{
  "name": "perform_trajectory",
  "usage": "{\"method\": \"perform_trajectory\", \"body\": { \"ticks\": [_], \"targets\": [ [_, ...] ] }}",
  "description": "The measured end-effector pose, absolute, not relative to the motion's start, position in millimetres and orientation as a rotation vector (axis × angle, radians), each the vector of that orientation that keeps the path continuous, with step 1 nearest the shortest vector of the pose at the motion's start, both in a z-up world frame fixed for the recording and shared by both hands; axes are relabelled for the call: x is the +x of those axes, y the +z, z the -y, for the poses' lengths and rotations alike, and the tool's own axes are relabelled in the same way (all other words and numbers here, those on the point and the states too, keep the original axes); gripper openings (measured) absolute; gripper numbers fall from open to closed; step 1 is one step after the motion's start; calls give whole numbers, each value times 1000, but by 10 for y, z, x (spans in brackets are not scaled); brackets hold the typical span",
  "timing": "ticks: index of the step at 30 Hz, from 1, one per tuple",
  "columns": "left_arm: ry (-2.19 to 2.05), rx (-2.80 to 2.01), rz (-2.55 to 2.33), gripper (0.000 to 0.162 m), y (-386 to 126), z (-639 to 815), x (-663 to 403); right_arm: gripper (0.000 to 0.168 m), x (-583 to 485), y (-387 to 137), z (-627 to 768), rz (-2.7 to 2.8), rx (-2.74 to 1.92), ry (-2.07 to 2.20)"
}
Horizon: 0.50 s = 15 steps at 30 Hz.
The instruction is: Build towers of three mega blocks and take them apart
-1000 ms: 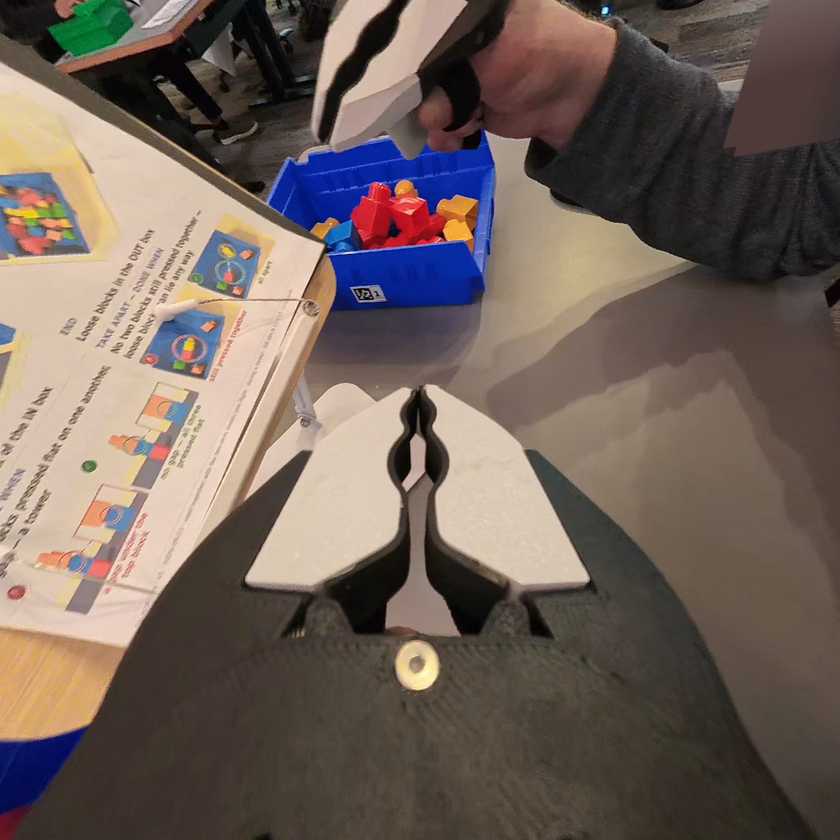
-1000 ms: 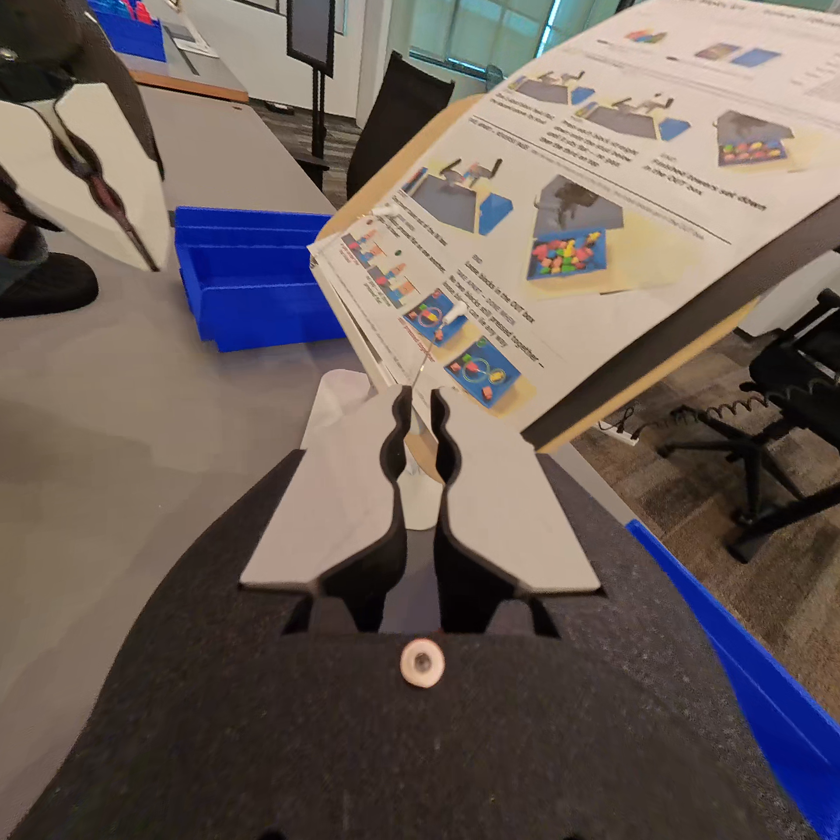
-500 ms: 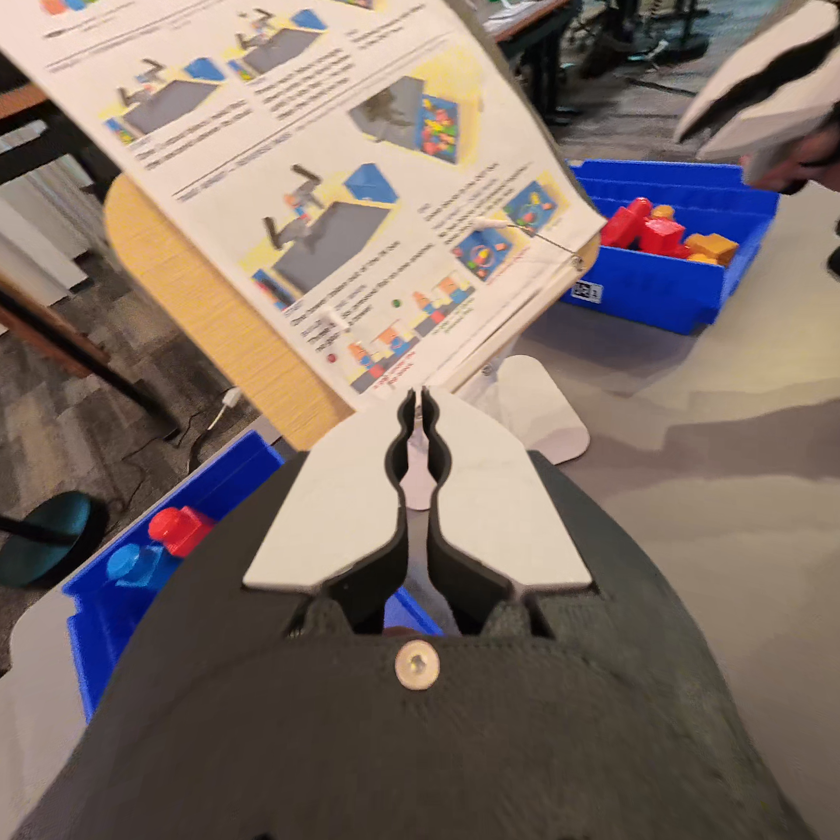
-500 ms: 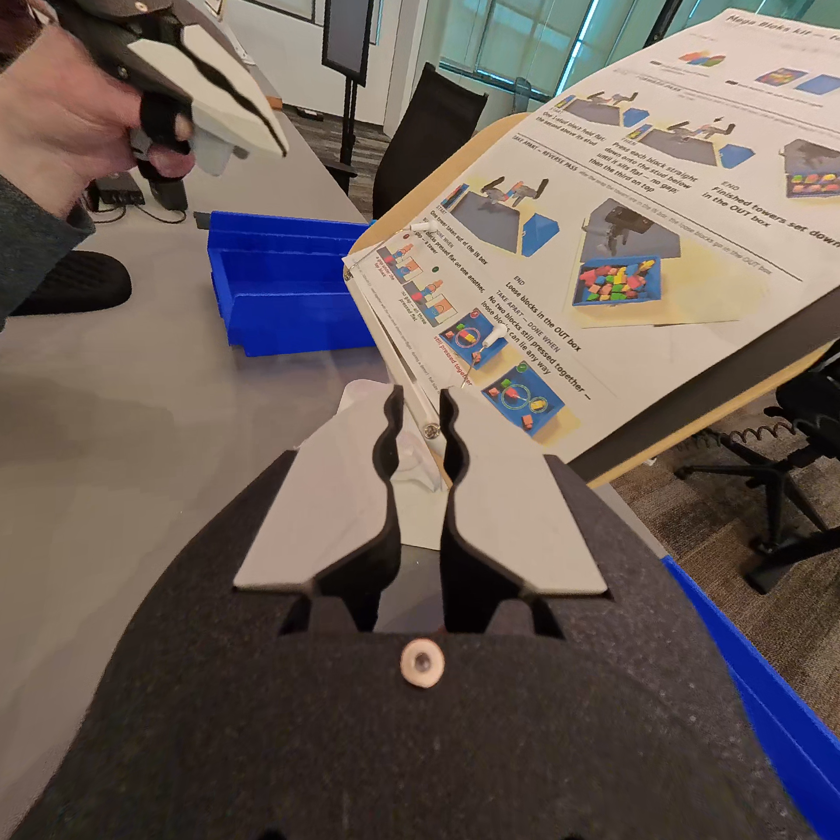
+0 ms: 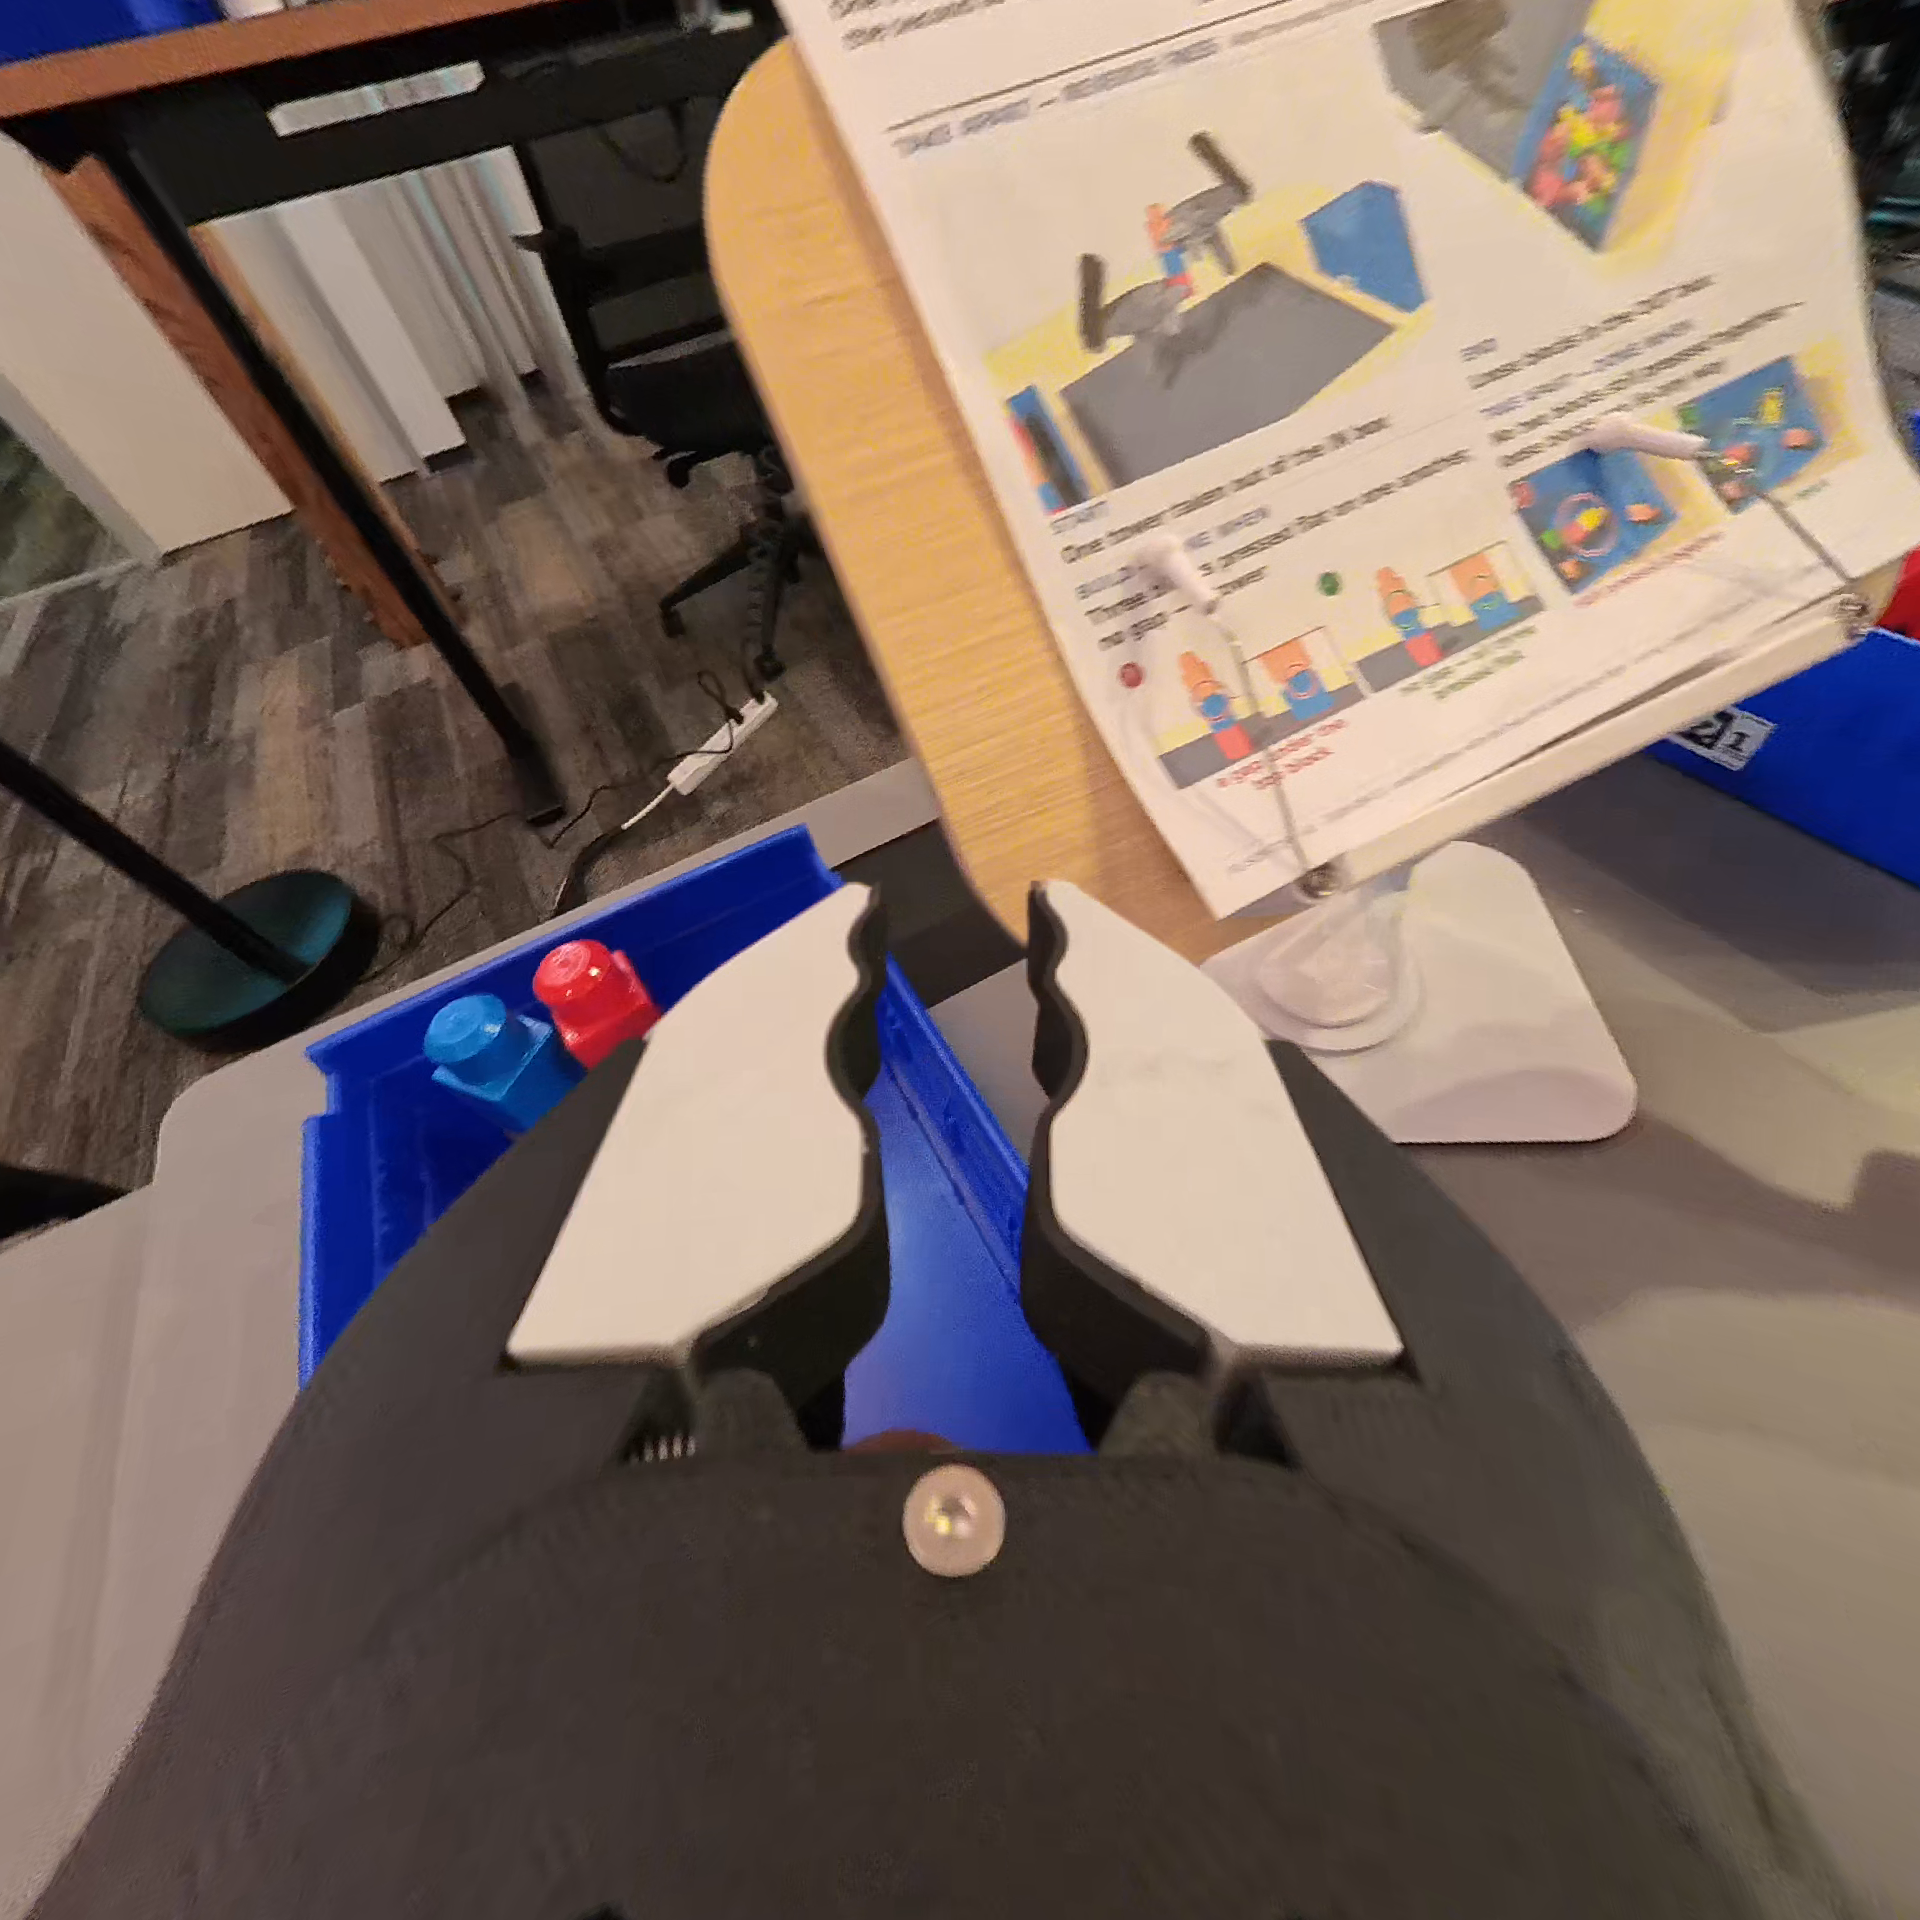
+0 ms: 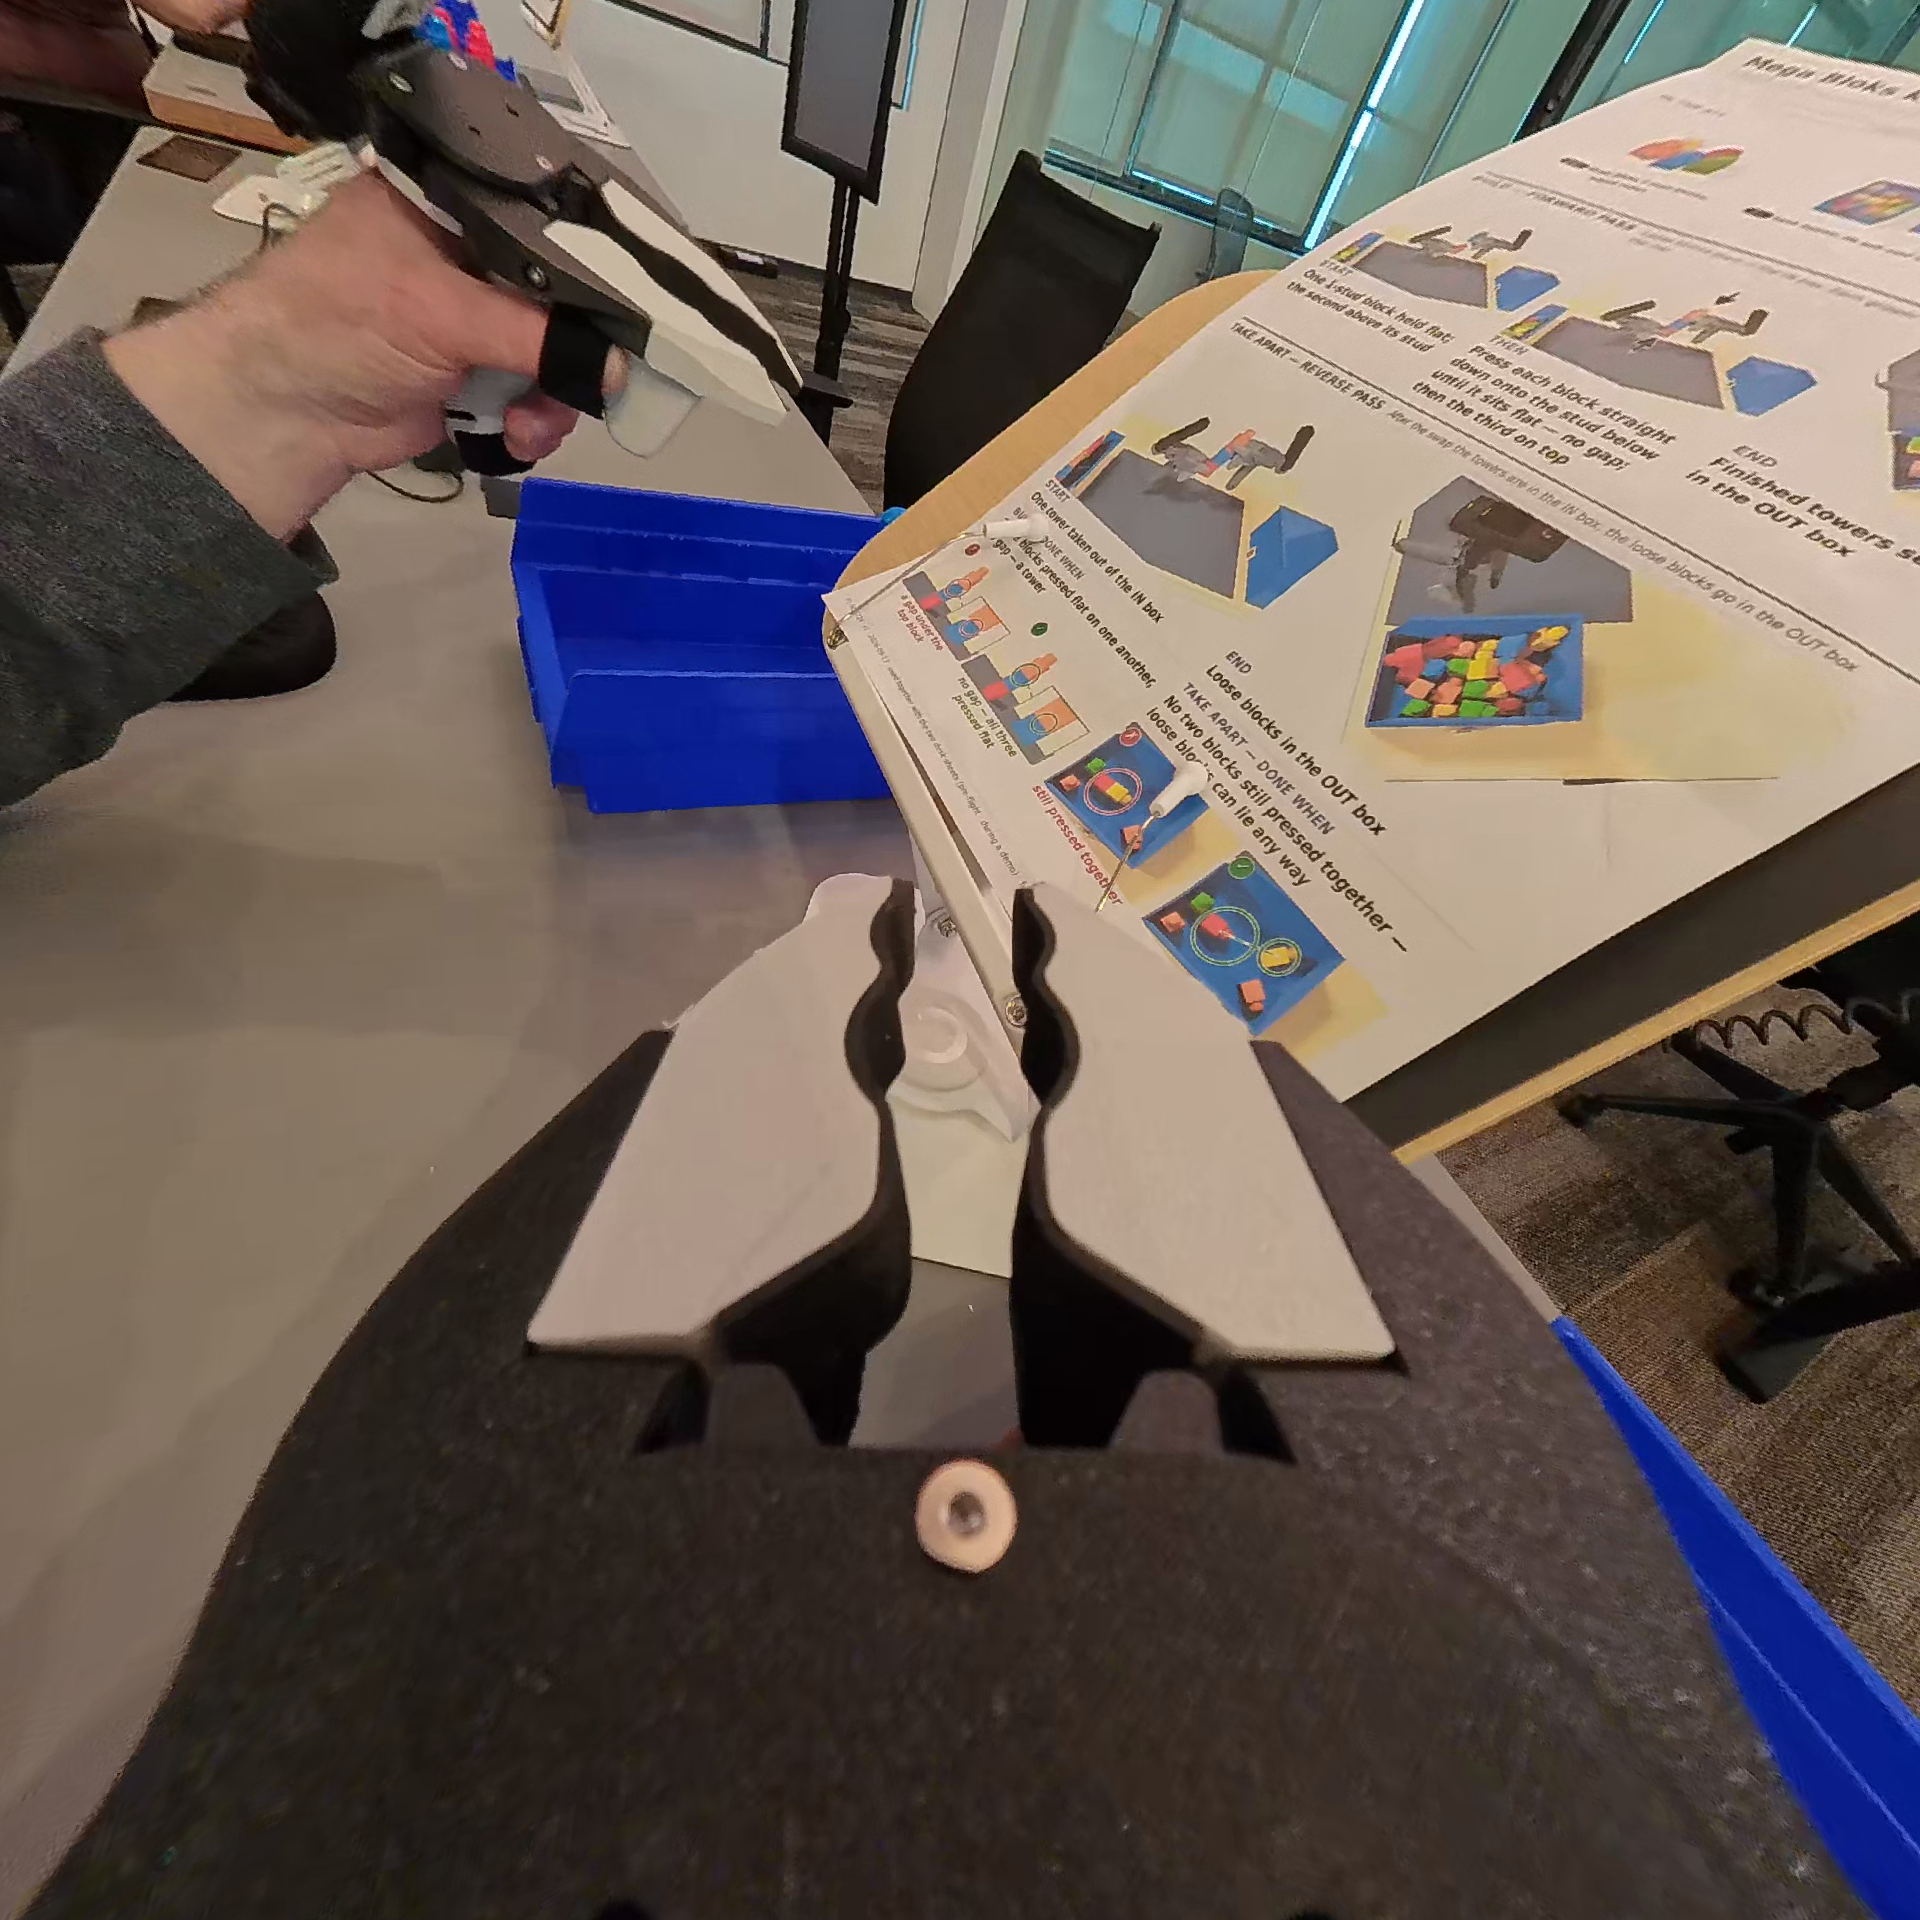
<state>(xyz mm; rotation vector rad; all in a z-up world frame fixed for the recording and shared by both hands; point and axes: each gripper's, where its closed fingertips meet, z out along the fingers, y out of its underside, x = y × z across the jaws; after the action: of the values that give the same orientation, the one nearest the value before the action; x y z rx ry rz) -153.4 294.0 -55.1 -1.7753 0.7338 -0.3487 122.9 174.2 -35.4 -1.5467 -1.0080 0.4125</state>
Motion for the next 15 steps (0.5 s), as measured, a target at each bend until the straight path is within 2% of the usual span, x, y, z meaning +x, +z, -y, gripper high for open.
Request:
{"method": "perform_trajectory", "body": {
  "ticks": [1,11,15],
  "targets": [
    [-340,-1787,-715,28,-582,-2977,-1577,18,1229,-351,-1741,1008,-1545,414],
    [-287,-1871,-582,63,-989,-3372,-1814,20,1282,-334,-1749,998,-1543,406],
    [-210,-1853,-623,64,-1119,-3549,-1764,20,1308,-327,-1755,989,-1541,413]
  ]
}}
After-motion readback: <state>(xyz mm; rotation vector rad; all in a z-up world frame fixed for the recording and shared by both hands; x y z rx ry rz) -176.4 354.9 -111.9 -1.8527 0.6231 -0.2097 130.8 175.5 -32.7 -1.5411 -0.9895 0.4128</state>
